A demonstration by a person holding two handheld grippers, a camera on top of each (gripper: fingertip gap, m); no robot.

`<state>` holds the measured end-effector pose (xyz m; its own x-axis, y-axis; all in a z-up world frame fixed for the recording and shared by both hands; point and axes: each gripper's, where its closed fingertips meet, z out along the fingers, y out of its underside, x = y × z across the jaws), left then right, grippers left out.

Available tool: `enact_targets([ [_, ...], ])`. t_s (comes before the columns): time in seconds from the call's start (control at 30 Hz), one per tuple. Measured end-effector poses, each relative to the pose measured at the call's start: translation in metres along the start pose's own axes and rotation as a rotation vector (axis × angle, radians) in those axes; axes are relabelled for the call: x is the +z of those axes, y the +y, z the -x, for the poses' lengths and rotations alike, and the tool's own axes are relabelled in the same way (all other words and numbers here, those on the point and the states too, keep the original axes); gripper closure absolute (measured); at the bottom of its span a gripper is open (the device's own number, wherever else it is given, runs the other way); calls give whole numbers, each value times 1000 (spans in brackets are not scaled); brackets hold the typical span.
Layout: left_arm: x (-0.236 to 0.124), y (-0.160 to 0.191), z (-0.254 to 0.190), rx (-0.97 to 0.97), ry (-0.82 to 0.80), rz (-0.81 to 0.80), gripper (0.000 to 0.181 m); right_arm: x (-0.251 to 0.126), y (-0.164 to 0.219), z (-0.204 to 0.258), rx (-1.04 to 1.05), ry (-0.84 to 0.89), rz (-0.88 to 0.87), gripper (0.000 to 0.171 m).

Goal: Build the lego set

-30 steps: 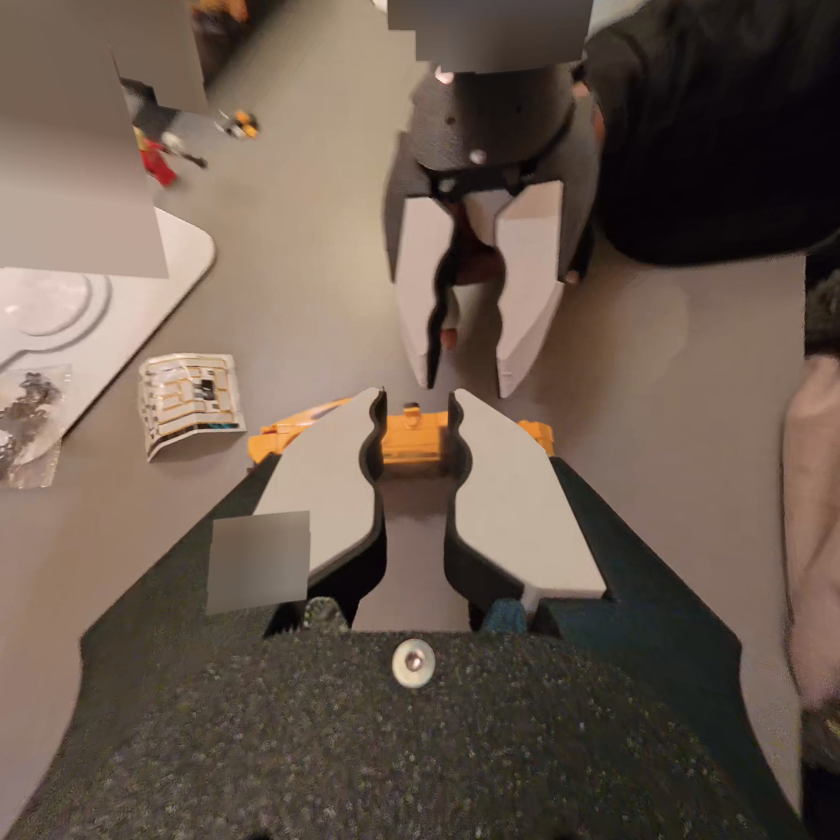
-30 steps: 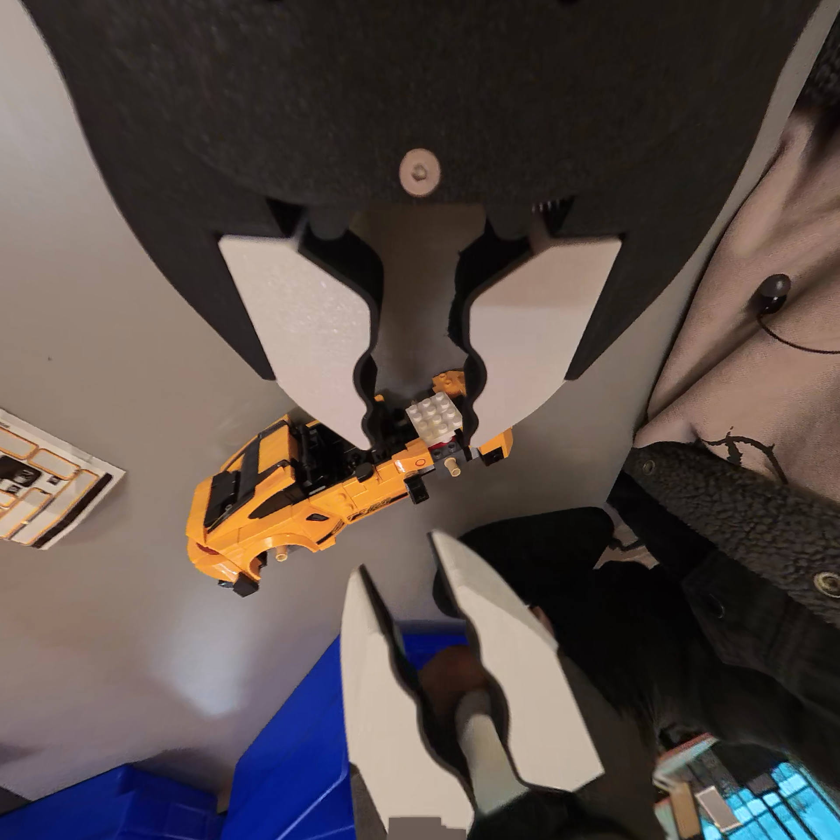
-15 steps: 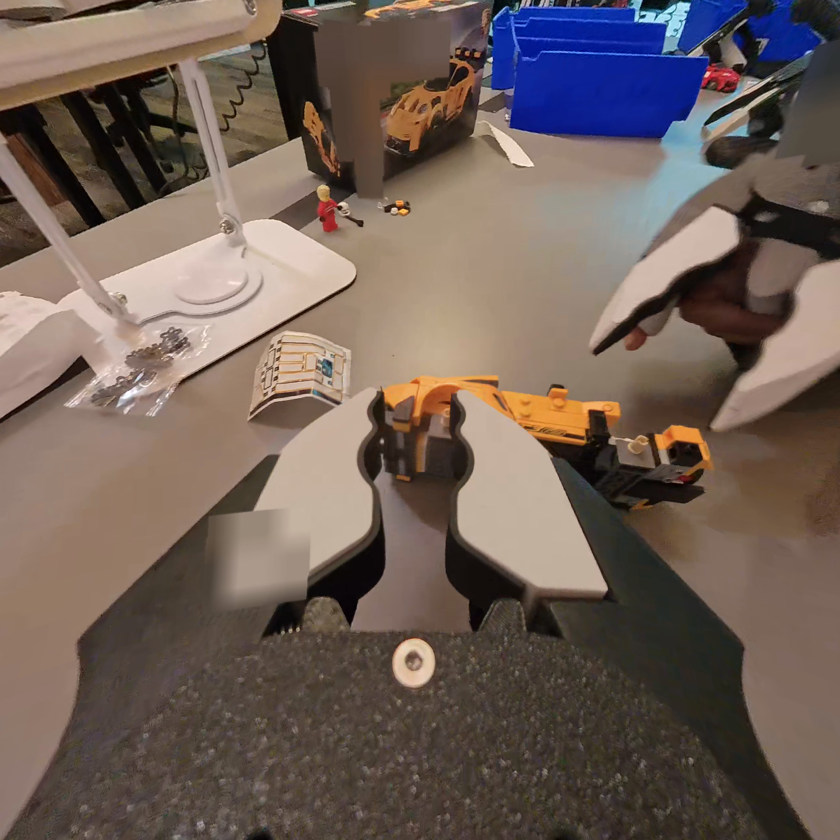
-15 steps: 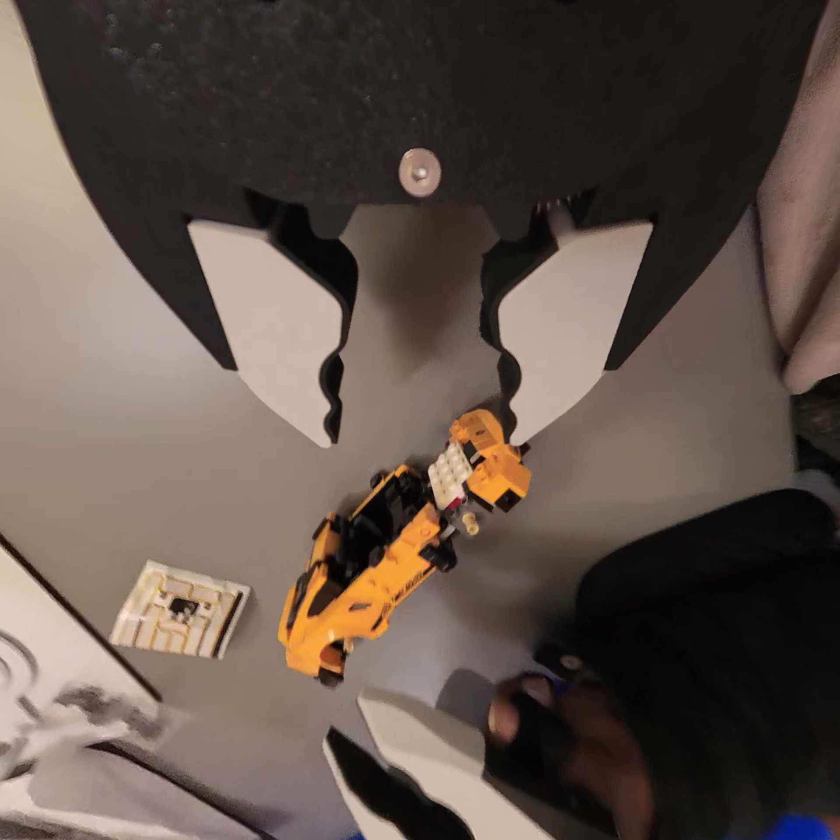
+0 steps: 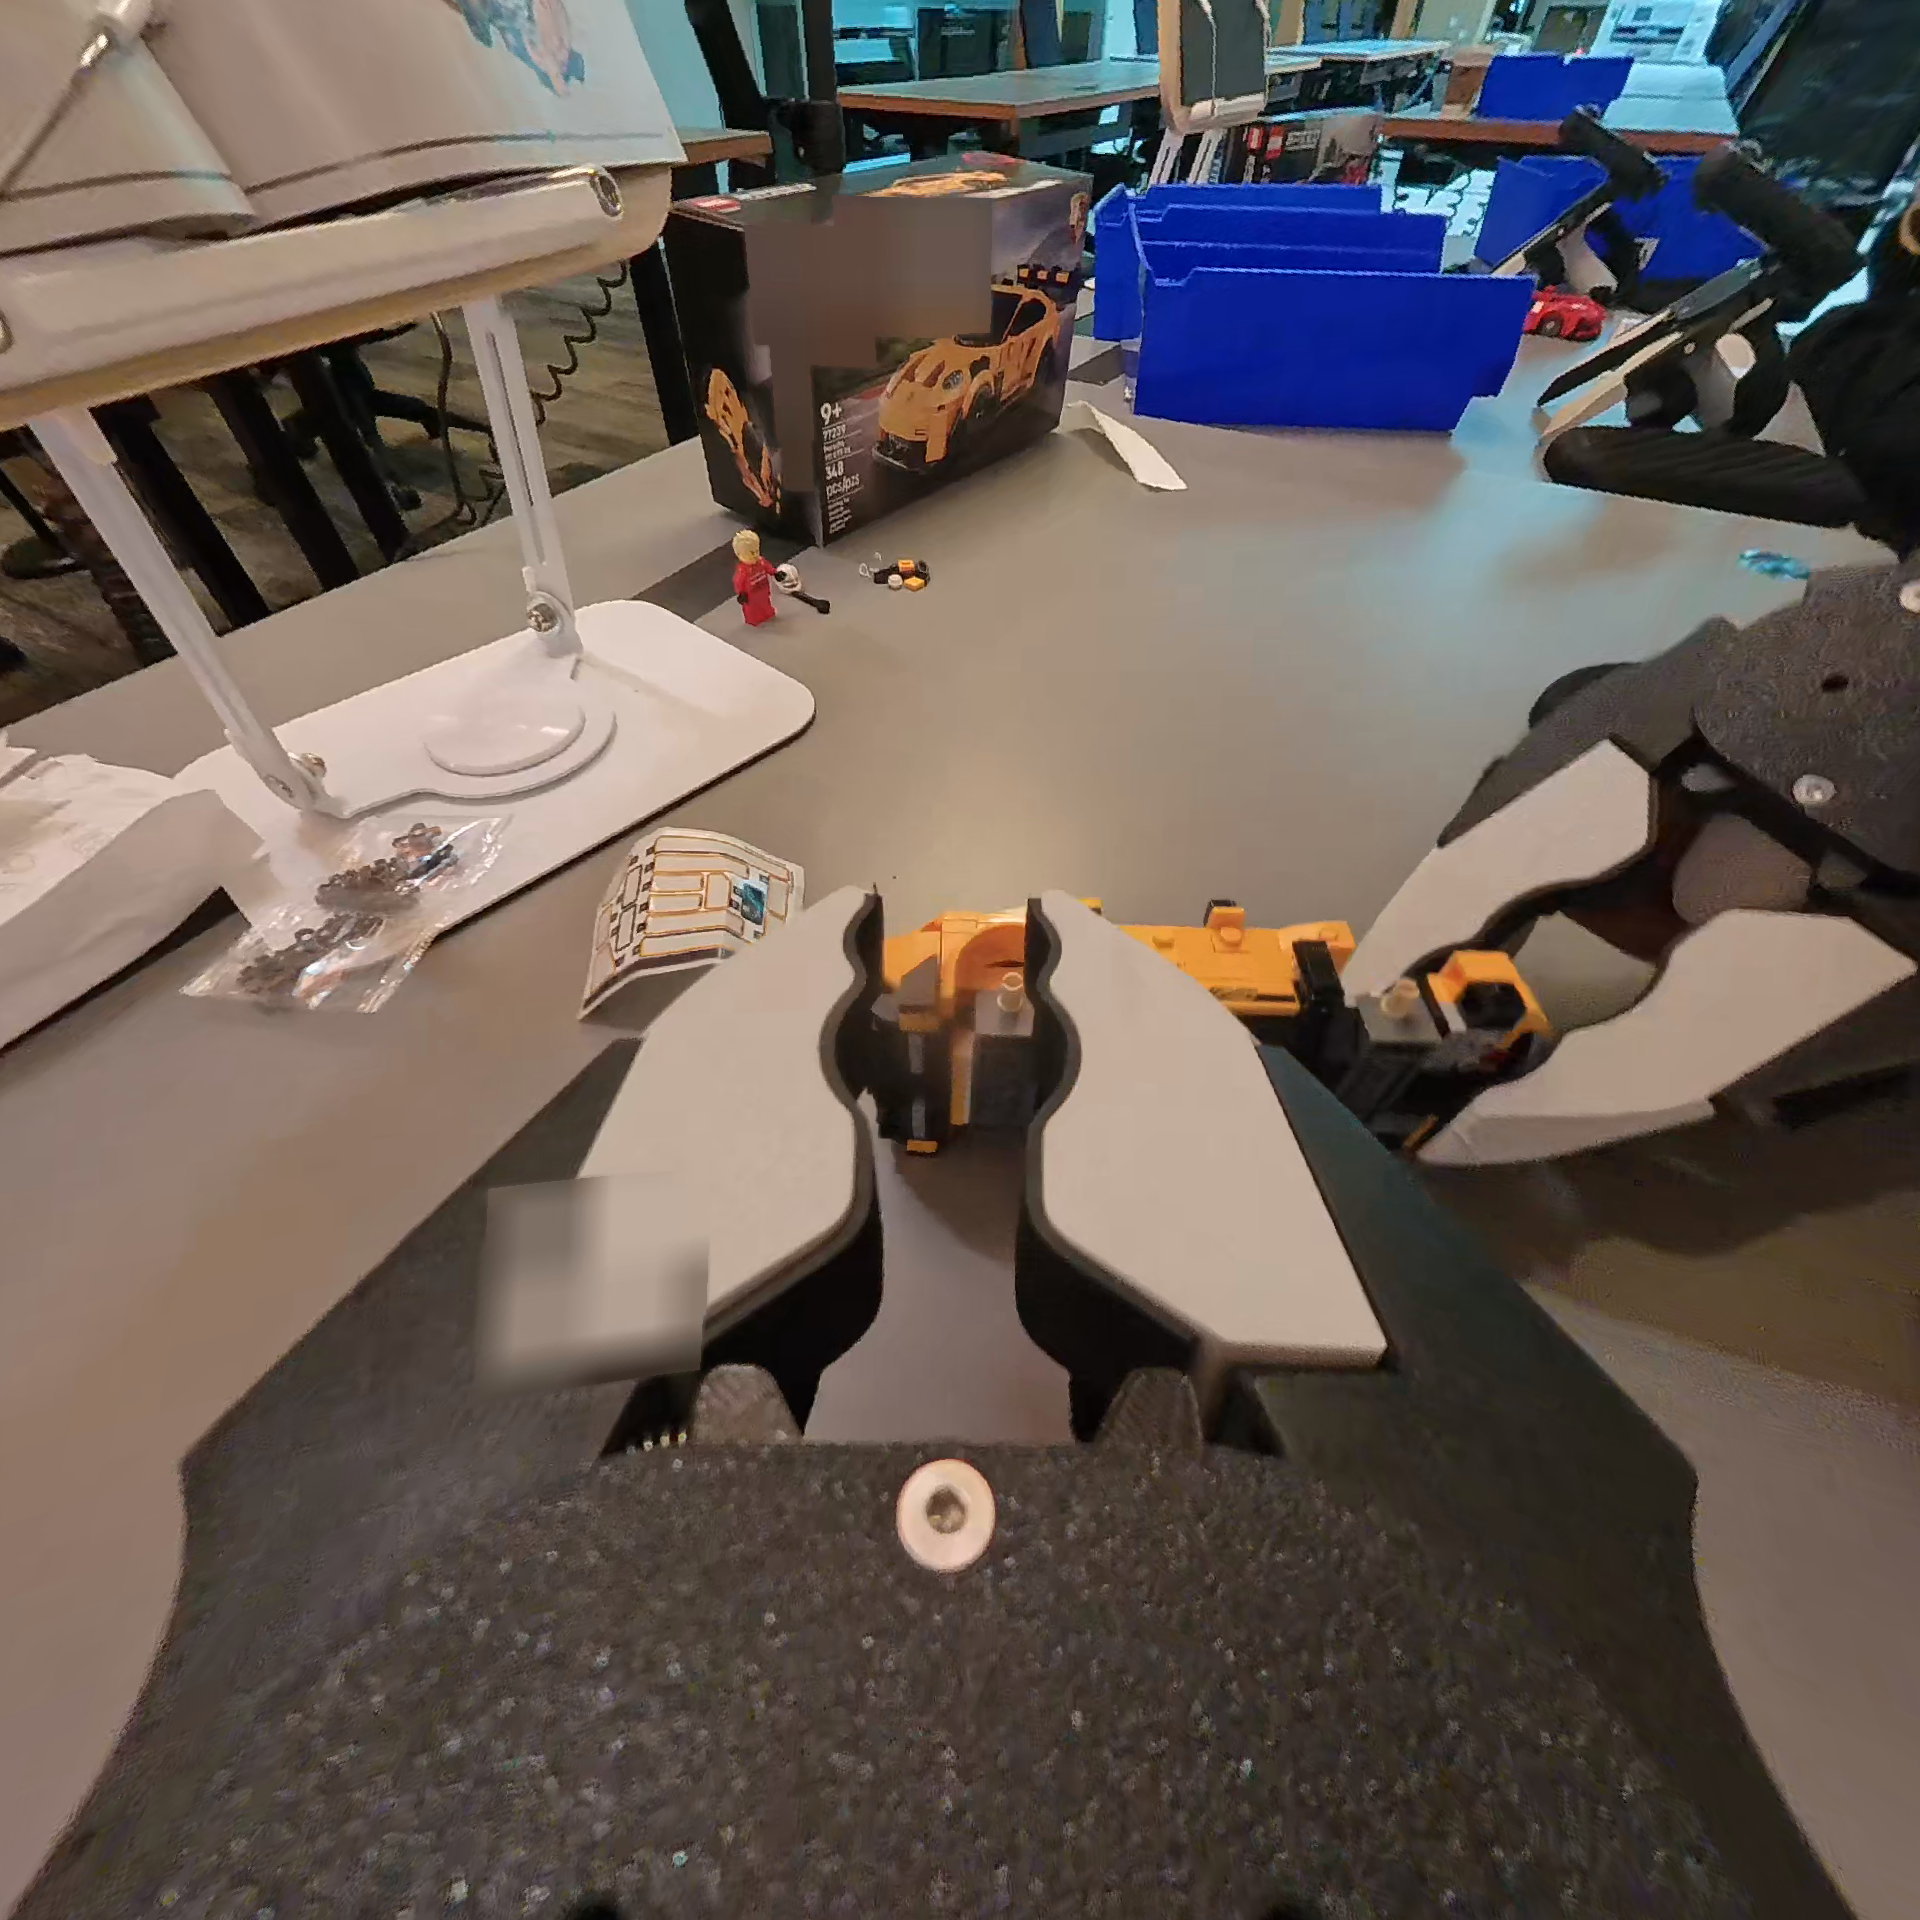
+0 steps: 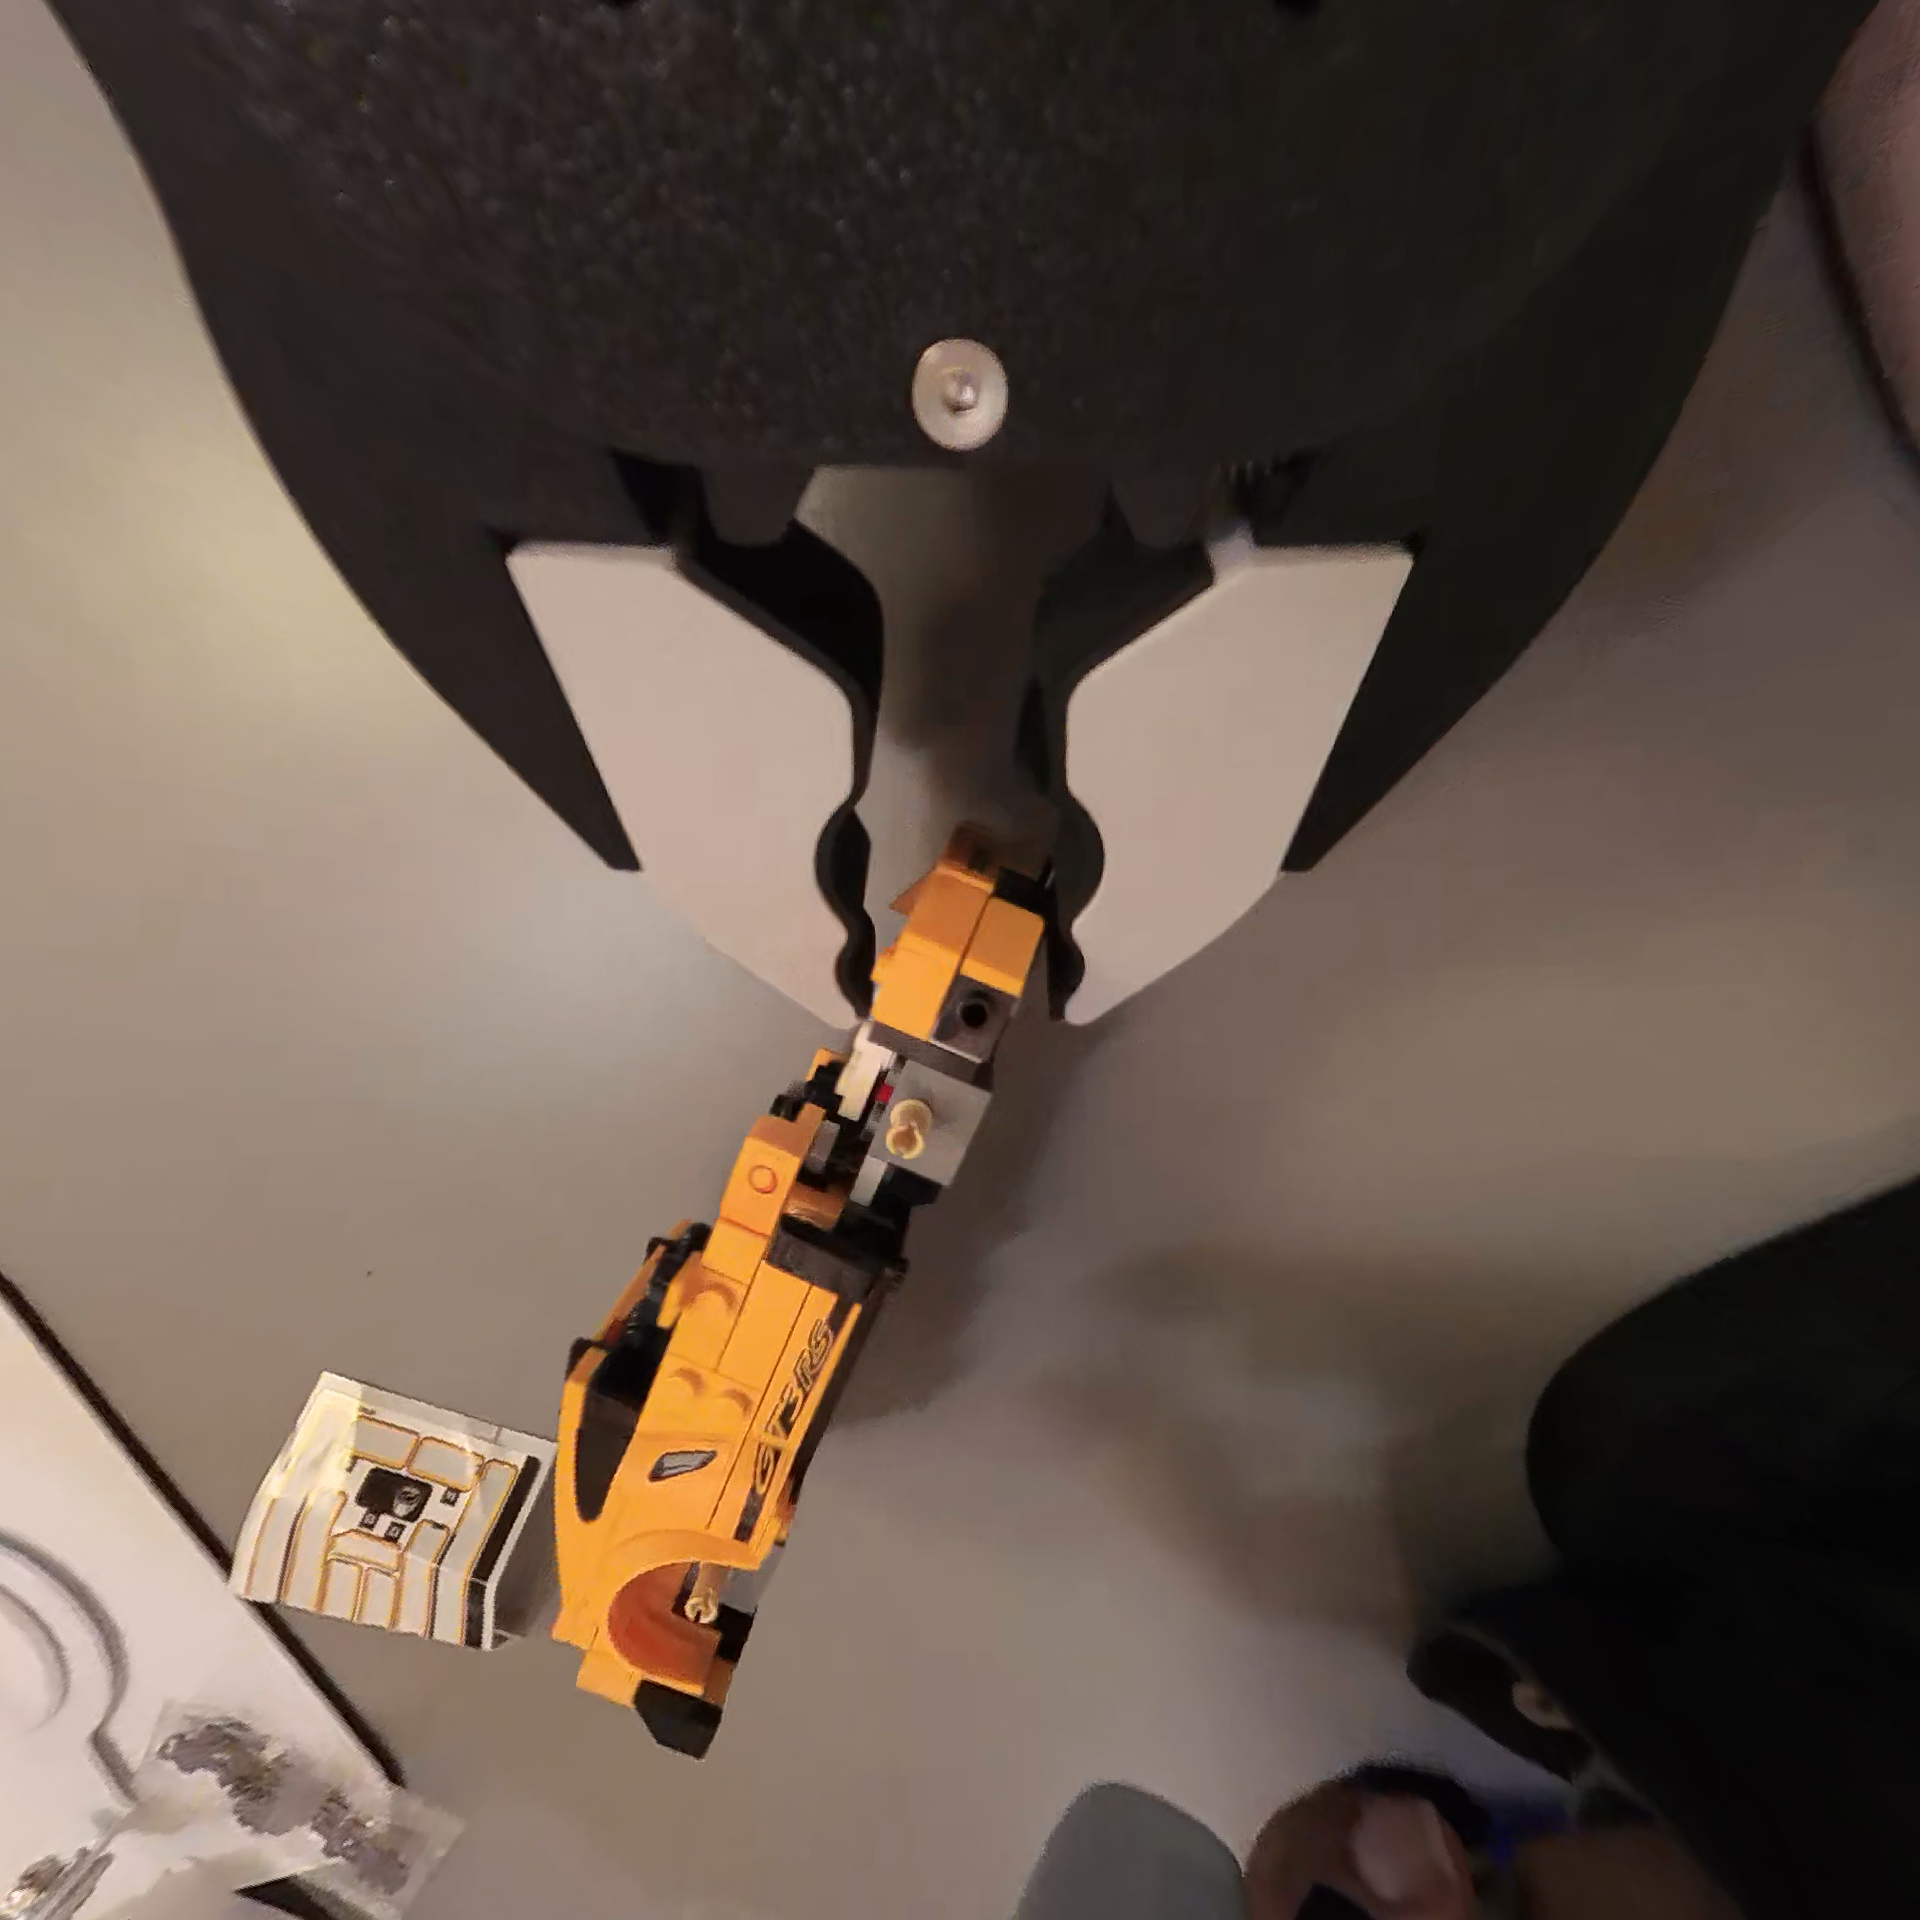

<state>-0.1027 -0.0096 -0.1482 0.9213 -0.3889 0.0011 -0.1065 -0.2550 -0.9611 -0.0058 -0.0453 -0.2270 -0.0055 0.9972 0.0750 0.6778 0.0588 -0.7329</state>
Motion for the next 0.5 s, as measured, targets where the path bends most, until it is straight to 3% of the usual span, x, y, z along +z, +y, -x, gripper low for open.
enact_targets([
  [0.13, -7, -8, -7, 50, 46, -35, 151, -13, 13, -8, -192, -114, 43, 141],
  [0.27, -13, 2, -35, 56, 254, 36, 135, -32, 30, -10, -406, -364, -17, 142],
  [0.4, -13, 27, -73, 96, 459, 147, 111, -40, 37, -15, -444, -542, -56, 147],
  [0.5, -6, 50, -94, 142, 527, 249, 102, -39, 36, -17, -489, -580, -70, 147],
])
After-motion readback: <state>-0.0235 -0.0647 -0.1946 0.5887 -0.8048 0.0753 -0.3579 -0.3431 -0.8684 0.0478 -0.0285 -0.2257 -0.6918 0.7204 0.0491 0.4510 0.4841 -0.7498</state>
